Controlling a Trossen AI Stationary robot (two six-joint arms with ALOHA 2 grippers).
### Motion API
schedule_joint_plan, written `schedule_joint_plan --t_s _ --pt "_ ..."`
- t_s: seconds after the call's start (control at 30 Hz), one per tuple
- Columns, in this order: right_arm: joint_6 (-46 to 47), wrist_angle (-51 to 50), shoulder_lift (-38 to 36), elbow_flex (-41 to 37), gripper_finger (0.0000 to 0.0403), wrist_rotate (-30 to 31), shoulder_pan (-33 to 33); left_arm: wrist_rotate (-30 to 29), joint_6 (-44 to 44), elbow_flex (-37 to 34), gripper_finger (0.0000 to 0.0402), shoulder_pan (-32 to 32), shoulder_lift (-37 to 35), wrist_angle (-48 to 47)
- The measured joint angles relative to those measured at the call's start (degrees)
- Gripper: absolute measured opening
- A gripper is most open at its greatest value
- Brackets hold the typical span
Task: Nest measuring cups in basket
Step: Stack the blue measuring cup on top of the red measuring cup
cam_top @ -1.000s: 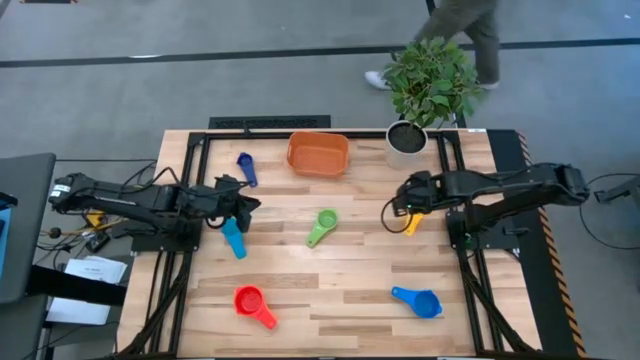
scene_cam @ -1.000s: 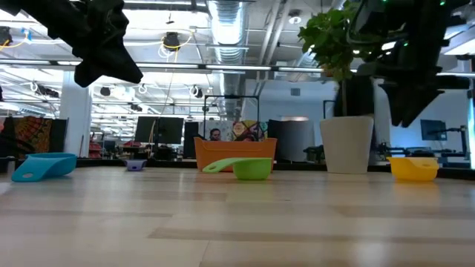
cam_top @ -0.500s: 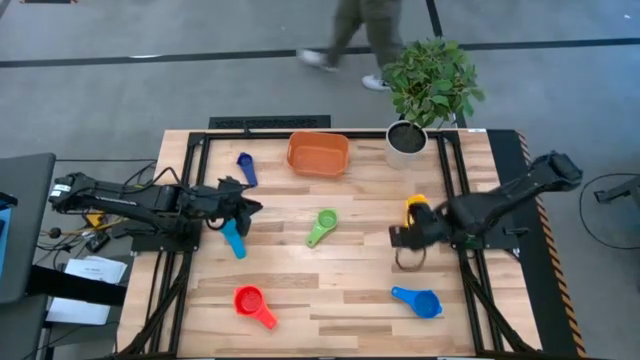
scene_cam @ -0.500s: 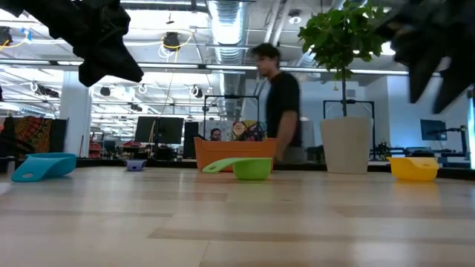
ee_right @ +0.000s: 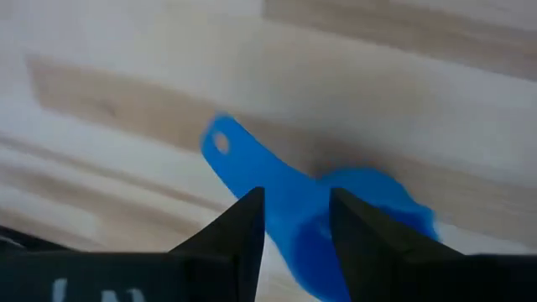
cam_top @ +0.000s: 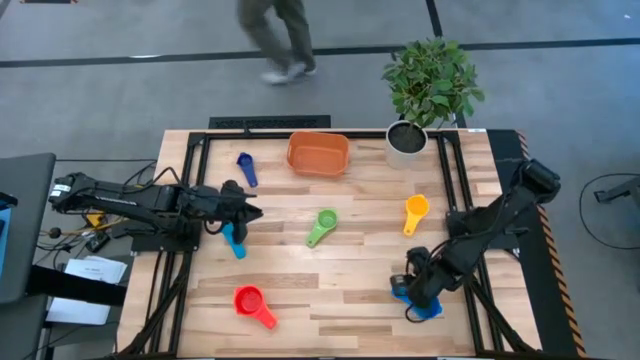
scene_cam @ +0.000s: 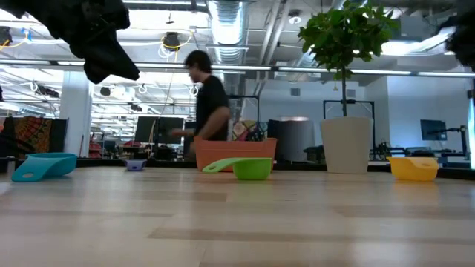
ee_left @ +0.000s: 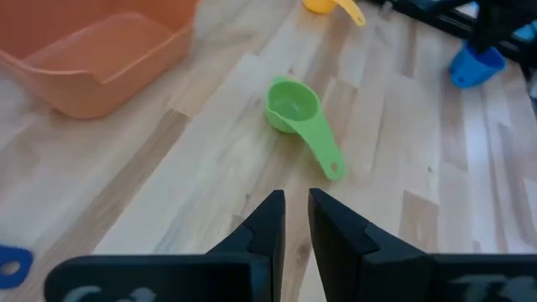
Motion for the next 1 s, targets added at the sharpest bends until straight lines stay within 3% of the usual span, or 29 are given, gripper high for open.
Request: schedule_joint_plan --t_s 0.13,0.37,0.8,1.0 --pt "-1.14 -4.69 0.99 2.72 0.0156 -4.60 1.92 0.85 1.54 0.00 0.0043 0.00 0.05 0.00" --pt "-0.20 -10.74 1.05 3.58 0.0141 -5.04 7.14 0.69 2.61 -0.02 0.0043 0.09 1.22 0.32" --pt "-3.67 -7.46 6.02 0.77 0.0136 -5.67 9.15 -1.52 0.89 -0.07 0.0043 0.09 4.75 2.82" --pt "-4.32 -6.42 7.27 0.73 0.0084 -5.82 8.00 -0.83 0.39 -0.07 0.0043 0.22 5.18 3.63"
